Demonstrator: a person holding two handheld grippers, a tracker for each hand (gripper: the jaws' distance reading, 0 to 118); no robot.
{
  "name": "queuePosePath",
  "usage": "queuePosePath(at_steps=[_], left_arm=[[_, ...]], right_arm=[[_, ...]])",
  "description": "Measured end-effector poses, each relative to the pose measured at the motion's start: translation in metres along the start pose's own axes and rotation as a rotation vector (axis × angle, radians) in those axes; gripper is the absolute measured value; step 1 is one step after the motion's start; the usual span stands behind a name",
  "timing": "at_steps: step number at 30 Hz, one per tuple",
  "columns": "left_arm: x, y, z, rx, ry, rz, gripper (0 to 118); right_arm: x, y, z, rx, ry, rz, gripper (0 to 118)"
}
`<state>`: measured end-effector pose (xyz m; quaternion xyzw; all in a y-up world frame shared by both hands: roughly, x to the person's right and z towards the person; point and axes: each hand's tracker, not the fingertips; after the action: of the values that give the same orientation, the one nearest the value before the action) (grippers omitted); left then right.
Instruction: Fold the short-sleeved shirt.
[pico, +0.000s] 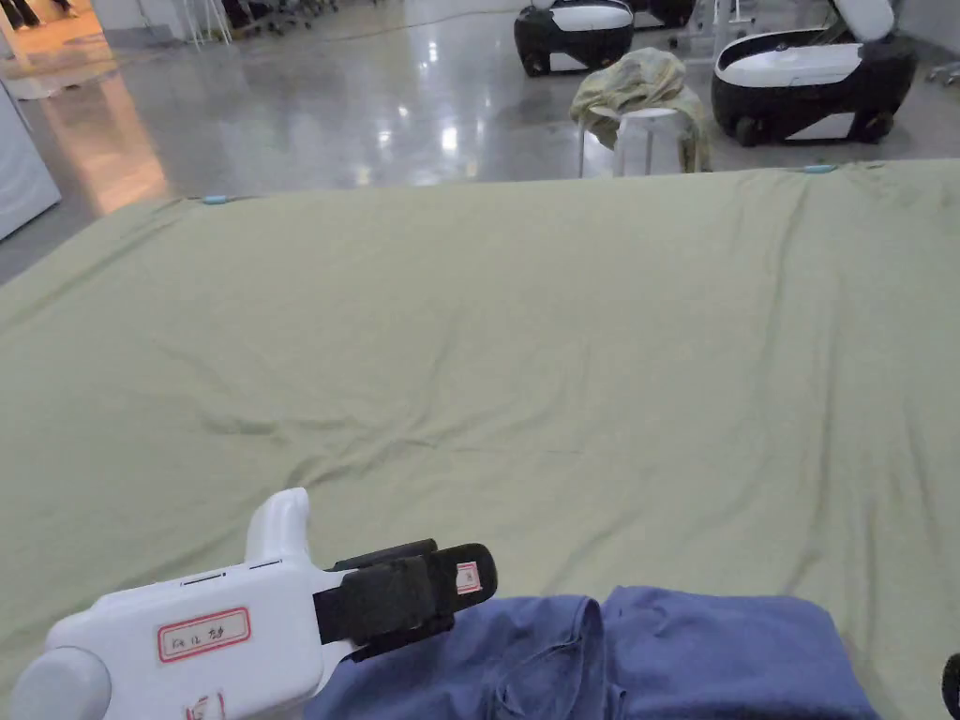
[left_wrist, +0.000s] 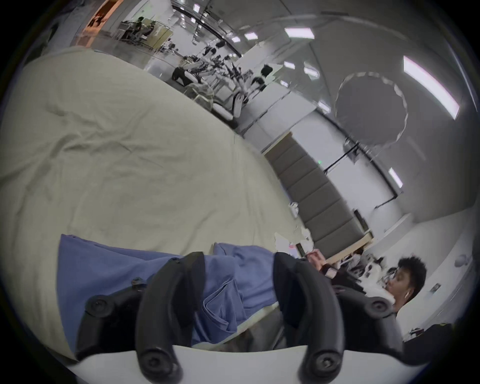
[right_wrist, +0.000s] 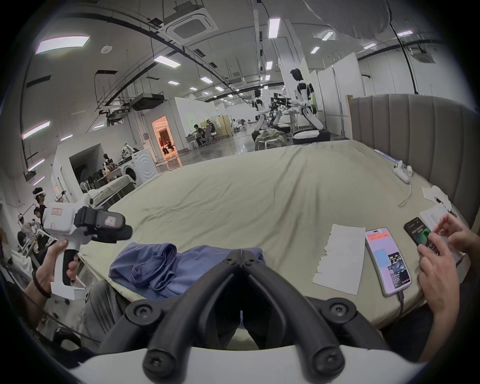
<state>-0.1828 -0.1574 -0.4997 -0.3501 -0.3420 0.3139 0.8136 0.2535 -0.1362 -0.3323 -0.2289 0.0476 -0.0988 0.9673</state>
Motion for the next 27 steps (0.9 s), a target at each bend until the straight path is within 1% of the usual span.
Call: queuePosePath(at_steps=[1, 2, 3, 4, 5, 6, 8, 9, 10, 11, 13, 14, 15, 16, 17, 18, 19, 20, 22, 23, 24, 25, 27], left_arm=[[0.0, -0.001, -0.006, 0.008, 0.048, 0.004, 29], [-0.003, -0.008, -0.013, -0.001, 0.123, -0.012, 4], [-0.01, -0.014, -0.027, -0.051, 0.097, -0.002, 4], [-0.015, -0.022, -0.04, -0.118, 0.037, 0.03, 4], [-0.015, -0.034, -0.063, -0.164, -0.016, 0.089, 4], [-0.017, -0.045, -0.083, -0.22, -0.013, 0.117, 4], [-0.02, -0.062, -0.111, -0.31, 0.101, 0.052, 4], [-0.027, -0.068, -0.12, -0.341, 0.097, 0.035, 4], [-0.025, -0.066, -0.115, -0.289, 0.034, 0.117, 4], [-0.019, -0.057, -0.104, -0.268, 0.059, 0.172, 4], [-0.014, -0.041, -0.082, -0.235, 0.032, 0.103, 4], [-0.012, -0.03, -0.064, -0.197, 0.047, 0.079, 4], [-0.012, -0.018, -0.045, -0.156, 0.035, 0.076, 8], [-0.018, -0.009, -0.024, -0.119, 0.012, 0.086, 26], [-0.025, 0.001, -0.002, -0.108, -0.017, 0.125, 56], [-0.034, 0.01, 0.015, -0.119, -0.039, 0.161, 72], [-0.042, 0.013, 0.033, -0.121, -0.035, 0.19, 75], [-0.052, 0.016, 0.05, -0.1, -0.003, 0.185, 75], [-0.078, 0.018, 0.073, -0.058, 0.089, 0.199, 75], [-0.091, 0.018, 0.08, -0.059, 0.13, 0.219, 75], [-0.107, 0.014, 0.084, -0.053, 0.159, 0.267, 75], [-0.12, 0.01, 0.084, -0.053, 0.13, 0.304, 75], [-0.146, 0.002, 0.075, -0.053, 0.024, 0.433, 75]], right_arm=[[-0.001, -0.001, 0.0, -0.002, -0.003, 0.002, 0], [-0.001, -0.001, 0.0, -0.003, -0.005, 0.0, 0], [-0.001, -0.001, -0.001, -0.006, 0.001, -0.007, 0], [-0.001, -0.002, -0.001, -0.008, 0.009, -0.013, 0], [-0.001, -0.002, -0.002, -0.01, 0.013, -0.019, 0], [-0.002, -0.003, -0.002, -0.014, 0.017, -0.024, 0], [-0.004, -0.004, -0.003, -0.024, 0.021, -0.019, 0], [-0.006, -0.005, -0.003, -0.029, 0.015, -0.012, 0], [-0.008, -0.005, -0.003, -0.037, 0.011, -0.003, 0], [-0.009, -0.005, -0.004, -0.045, 0.009, 0.01, 0], [-0.011, -0.007, -0.004, -0.041, 0.008, 0.02, 0], [-0.01, -0.008, -0.006, -0.041, 0.013, 0.016, 0], [-0.01, -0.007, -0.009, -0.051, 0.026, 0.007, 0], [-0.01, -0.007, -0.011, -0.056, 0.029, 0.007, 0], [-0.011, -0.008, -0.012, -0.059, 0.028, 0.011, 0], [-0.01, -0.01, -0.013, -0.067, 0.028, 0.022, 0], [-0.009, -0.011, -0.014, -0.076, 0.029, 0.031, 0], [-0.009, -0.012, -0.014, -0.087, 0.026, 0.037, 0], [-0.01, -0.015, -0.014, -0.104, 0.023, 0.044, 0], [-0.009, -0.017, -0.013, -0.109, 0.024, 0.045, 0], [-0.009, -0.018, -0.013, -0.113, 0.025, 0.045, 0], [-0.01, -0.018, -0.012, -0.117, 0.024, 0.042, 0], [-0.01, -0.019, -0.012, -0.12, 0.025, 0.036, 0]])
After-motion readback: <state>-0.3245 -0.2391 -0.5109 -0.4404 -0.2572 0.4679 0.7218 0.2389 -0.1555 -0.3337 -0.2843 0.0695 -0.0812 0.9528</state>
